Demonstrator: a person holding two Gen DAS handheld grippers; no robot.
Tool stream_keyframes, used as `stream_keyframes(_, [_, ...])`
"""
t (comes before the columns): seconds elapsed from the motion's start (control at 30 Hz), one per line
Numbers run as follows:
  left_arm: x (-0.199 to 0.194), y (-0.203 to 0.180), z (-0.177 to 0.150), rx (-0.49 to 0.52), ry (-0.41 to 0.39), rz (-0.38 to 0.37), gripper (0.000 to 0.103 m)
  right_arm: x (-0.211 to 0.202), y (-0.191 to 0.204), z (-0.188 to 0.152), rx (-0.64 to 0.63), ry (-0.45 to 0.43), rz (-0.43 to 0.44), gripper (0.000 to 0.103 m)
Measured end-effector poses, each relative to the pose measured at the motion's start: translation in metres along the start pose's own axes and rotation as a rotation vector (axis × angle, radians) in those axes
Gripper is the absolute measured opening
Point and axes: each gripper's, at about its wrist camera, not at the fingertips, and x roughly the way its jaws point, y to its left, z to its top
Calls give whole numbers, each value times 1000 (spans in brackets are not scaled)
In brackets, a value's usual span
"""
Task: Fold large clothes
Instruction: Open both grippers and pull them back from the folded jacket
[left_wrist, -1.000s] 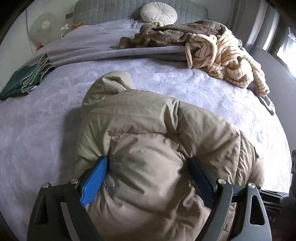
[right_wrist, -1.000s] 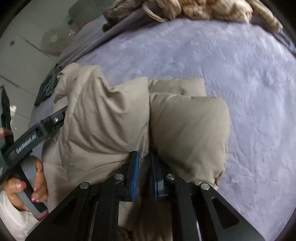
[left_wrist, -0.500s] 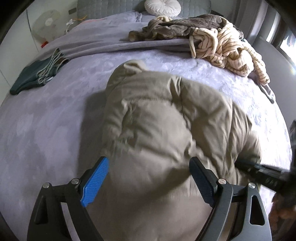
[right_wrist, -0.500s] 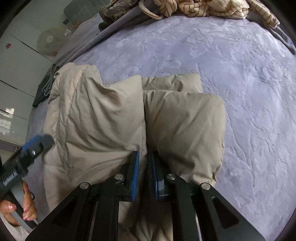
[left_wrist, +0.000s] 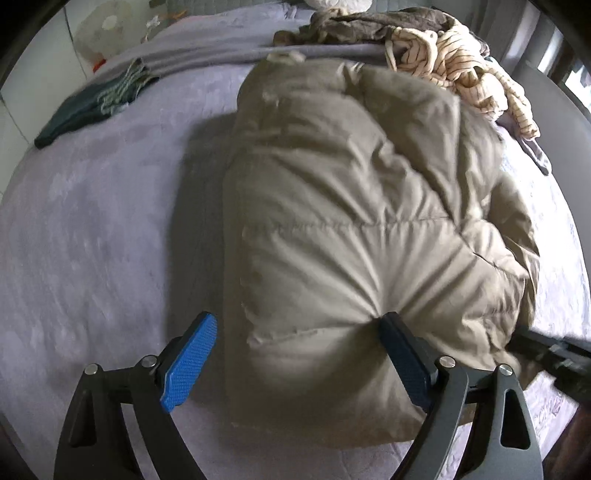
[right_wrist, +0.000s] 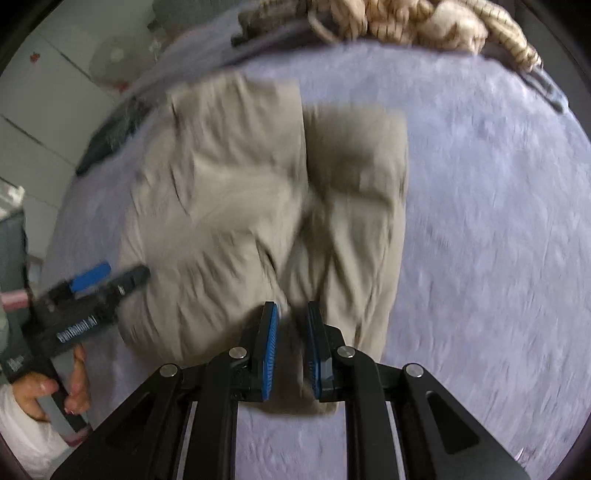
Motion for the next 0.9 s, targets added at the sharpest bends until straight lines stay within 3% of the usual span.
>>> stream_keyframes(0.17, [6,-1,-4,-9,34,-8,91,33,-20,-11,125,72,7,17])
stream_keyframes(0.27, [2,-4,-3,13,49,2,91,35,-18,-7,125,96,-14,17])
stream_keyframes(0.57, [-26,4,-3,38,67,-14,91,6,-16,-11,190,98,-15,21])
stream_keyframes(0.67, [-34,8,-5,38,65,-14,103,-3,-15,-13,224,87,-24,22])
stream_keyframes(0.9, [-49,15,-13,60,61,-36,103,-31,3,-35,248,54,-63,27])
